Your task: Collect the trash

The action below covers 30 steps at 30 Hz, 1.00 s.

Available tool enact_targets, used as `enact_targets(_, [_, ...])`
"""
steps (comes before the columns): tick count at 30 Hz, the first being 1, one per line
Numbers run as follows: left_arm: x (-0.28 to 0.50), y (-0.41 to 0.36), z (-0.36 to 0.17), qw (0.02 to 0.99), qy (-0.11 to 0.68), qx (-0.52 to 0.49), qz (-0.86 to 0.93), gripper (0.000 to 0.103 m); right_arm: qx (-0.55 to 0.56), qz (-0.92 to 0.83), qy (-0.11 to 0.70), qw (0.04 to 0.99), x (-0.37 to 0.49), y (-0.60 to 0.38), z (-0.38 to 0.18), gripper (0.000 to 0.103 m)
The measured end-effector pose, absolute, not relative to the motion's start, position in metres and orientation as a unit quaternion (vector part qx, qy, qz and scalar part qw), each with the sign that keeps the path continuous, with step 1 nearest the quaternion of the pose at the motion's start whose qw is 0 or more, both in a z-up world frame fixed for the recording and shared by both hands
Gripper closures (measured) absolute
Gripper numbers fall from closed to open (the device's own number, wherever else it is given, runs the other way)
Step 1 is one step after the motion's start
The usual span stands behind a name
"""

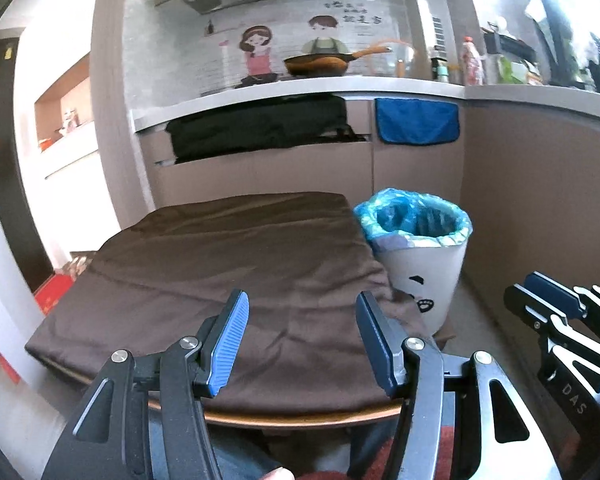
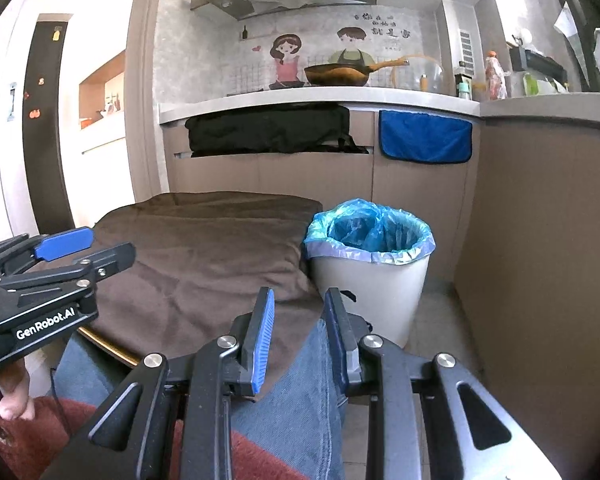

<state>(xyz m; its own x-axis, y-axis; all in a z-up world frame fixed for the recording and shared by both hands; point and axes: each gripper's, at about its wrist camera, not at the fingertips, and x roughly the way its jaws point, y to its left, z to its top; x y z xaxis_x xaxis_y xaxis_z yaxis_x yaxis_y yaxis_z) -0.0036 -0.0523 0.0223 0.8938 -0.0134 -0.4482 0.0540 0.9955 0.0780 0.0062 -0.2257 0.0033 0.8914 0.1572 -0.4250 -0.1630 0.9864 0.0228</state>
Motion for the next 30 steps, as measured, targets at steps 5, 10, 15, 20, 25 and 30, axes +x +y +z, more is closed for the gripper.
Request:
enact_targets(5, [-0.012, -0.045, 0.024, 0.974, 0.225, 0.037, 0.001, 0.046, -0.015, 0.087, 0.210, 0.974, -0.001, -0.220, 0.004, 0.079])
enact_targets(10, [-0.014, -0.040, 0.021, 0.971, 0.239, 0.031, 0.003, 0.046, -0.018, 0.086, 0.207, 0.975, -0.004, -0.217, 0.006, 0.079])
enact_targets(15, [-0.016, -0.037, 0.019, 0.968, 0.249, 0.033, 0.009, 0.046, -0.019, 0.089, 0.208, 0.974, -0.004, -0.216, 0.007, 0.079])
enact_targets(20, [-0.015, -0.032, 0.017, 0.965, 0.258, 0.029, 0.018, 0.046, -0.018, 0.092, 0.210, 0.973, -0.004, -0.214, 0.007, 0.079])
enact_targets(25, [-0.012, -0.031, 0.014, 0.963, 0.267, 0.031, 0.015, 0.046, -0.015, 0.093, 0.217, 0.972, -0.002, -0.214, 0.006, 0.079])
enact_targets(30, [-0.012, -0.030, 0.014, 0.963, 0.268, 0.031, 0.015, 0.046, -0.013, 0.092, 0.221, 0.971, -0.002, -0.214, 0.004, 0.079])
